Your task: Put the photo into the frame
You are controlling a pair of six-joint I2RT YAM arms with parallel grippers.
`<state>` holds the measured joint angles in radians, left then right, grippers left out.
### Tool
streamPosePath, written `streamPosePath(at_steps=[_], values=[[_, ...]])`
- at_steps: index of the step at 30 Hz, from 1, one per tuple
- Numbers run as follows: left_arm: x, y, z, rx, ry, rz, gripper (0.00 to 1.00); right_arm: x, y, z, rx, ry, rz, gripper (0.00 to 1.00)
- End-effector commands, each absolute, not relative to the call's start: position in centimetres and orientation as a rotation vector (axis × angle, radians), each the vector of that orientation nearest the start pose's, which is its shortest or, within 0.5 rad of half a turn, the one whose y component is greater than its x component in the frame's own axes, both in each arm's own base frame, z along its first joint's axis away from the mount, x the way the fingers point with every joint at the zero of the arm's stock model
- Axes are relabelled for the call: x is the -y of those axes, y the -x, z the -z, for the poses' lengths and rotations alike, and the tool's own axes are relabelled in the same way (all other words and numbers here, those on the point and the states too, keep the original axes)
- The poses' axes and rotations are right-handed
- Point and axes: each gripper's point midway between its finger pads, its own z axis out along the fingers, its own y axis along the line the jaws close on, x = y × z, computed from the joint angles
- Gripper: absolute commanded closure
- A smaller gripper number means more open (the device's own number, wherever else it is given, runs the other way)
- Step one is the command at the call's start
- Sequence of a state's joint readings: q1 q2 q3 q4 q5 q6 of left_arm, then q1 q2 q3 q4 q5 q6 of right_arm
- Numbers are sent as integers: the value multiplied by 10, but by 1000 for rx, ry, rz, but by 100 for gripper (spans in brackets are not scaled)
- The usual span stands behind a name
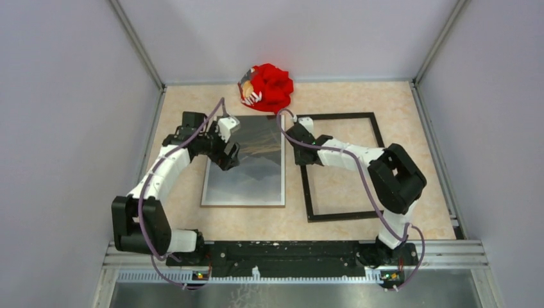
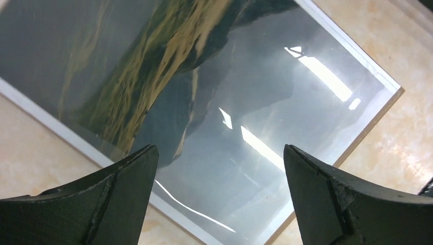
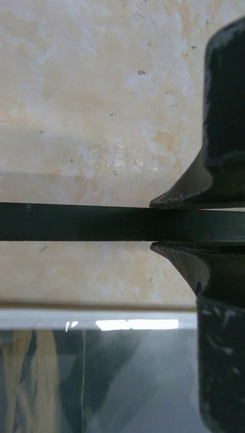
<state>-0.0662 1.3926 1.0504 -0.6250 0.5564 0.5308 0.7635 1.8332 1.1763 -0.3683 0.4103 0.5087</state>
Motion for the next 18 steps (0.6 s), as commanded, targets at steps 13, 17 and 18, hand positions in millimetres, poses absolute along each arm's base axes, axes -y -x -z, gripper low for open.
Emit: streamPosePath(at_steps=[13, 17, 18], values=[[158, -318, -204, -1917, -880, 627, 2, -351, -331, -288, -2190, 29, -876, 100], [169, -315, -219, -1893, -849, 702, 2, -357, -324, -321, -2125, -32, -1118, 100], [171, -315, -222, -1888, -843, 713, 2, -359, -324, -326, -2113, -49, -1184, 100]])
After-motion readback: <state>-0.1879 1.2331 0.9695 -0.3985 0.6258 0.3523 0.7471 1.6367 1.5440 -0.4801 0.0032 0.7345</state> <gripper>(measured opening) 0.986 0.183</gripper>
